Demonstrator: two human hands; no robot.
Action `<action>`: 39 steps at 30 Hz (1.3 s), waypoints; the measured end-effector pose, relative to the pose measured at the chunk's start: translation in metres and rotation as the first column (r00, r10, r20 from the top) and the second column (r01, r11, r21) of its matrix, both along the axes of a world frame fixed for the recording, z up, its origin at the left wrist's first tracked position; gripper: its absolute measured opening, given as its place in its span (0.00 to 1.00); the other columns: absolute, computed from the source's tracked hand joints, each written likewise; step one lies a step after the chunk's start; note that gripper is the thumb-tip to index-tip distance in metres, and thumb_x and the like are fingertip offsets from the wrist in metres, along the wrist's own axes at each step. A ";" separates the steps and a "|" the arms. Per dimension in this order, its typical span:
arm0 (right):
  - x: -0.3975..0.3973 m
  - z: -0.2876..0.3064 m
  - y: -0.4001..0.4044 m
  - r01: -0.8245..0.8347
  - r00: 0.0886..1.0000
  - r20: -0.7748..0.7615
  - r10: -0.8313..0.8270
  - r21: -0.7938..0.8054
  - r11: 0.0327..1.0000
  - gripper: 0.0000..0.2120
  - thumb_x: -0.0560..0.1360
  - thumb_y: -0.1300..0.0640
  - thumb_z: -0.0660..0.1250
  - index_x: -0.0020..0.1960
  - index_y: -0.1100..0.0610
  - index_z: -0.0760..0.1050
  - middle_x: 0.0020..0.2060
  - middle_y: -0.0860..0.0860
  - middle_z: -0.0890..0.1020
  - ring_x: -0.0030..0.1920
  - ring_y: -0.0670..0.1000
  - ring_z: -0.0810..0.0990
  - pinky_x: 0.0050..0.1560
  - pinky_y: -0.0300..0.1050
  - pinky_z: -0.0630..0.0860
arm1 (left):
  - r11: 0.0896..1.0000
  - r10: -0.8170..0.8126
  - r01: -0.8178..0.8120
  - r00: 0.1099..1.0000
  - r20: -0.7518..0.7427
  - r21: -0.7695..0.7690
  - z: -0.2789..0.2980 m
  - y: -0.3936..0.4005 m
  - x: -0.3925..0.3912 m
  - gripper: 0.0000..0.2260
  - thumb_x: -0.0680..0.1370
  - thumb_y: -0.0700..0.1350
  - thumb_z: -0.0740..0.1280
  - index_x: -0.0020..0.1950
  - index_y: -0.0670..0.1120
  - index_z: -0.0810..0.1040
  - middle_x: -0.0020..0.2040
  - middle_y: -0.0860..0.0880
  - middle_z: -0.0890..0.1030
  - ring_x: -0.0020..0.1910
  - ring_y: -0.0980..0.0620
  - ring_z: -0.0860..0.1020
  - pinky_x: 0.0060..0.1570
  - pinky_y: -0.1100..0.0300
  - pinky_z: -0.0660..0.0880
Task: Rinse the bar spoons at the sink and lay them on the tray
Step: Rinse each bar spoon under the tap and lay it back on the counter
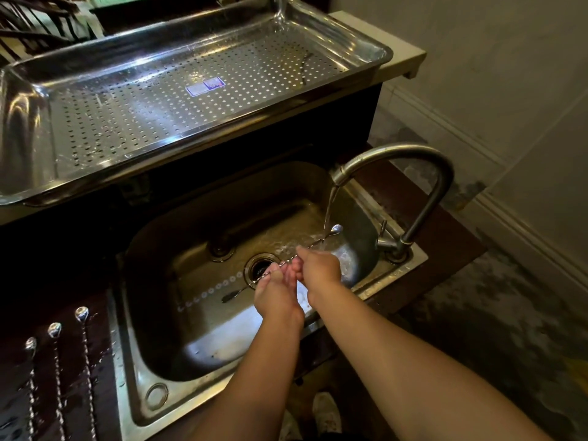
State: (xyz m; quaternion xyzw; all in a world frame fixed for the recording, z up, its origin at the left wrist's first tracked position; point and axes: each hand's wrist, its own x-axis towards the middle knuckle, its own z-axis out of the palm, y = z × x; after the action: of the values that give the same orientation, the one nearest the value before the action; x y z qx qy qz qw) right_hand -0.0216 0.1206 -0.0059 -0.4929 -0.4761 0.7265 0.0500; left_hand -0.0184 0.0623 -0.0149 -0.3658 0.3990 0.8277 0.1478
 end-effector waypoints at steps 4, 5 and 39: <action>0.004 0.005 0.016 0.062 0.998 0.011 -0.062 0.024 0.998 0.14 0.76 0.57 0.68 0.32 0.60 0.75 0.25 0.52 0.77 0.22 0.48 0.75 0.28 0.39 0.72 | 0.997 -0.059 0.058 0.998 0.009 0.054 0.007 0.014 0.002 0.07 0.80 0.36 0.64 0.56 0.35 0.74 0.53 0.34 0.80 0.53 0.39 0.81 0.62 0.48 0.75; 0.005 0.005 0.020 0.073 0.997 0.005 -0.073 0.034 0.997 0.14 0.76 0.57 0.68 0.33 0.60 0.76 0.26 0.53 0.78 0.24 0.49 0.76 0.30 0.41 0.73 | 0.994 -0.083 0.082 0.997 0.011 0.066 0.009 0.018 0.002 0.05 0.80 0.36 0.64 0.54 0.36 0.74 0.49 0.35 0.81 0.50 0.41 0.82 0.60 0.49 0.77; 0.015 0.026 0.108 0.268 0.955 -0.016 -0.297 0.477 0.837 0.14 0.81 0.52 0.56 0.61 0.55 0.75 0.52 0.53 0.82 0.54 0.54 0.81 0.60 0.55 0.77 | 0.738 -0.649 0.640 0.760 -0.040 0.214 0.033 0.119 -0.005 0.15 0.80 0.42 0.63 0.66 0.39 0.74 0.62 0.37 0.79 0.61 0.39 0.77 0.63 0.43 0.73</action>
State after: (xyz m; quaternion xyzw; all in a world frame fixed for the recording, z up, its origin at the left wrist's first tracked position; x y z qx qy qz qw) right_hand -0.0067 0.2284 0.0200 -0.5516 -0.5624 0.5578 0.2615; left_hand -0.0230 0.1813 0.0176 -0.2025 0.4062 0.7564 0.4709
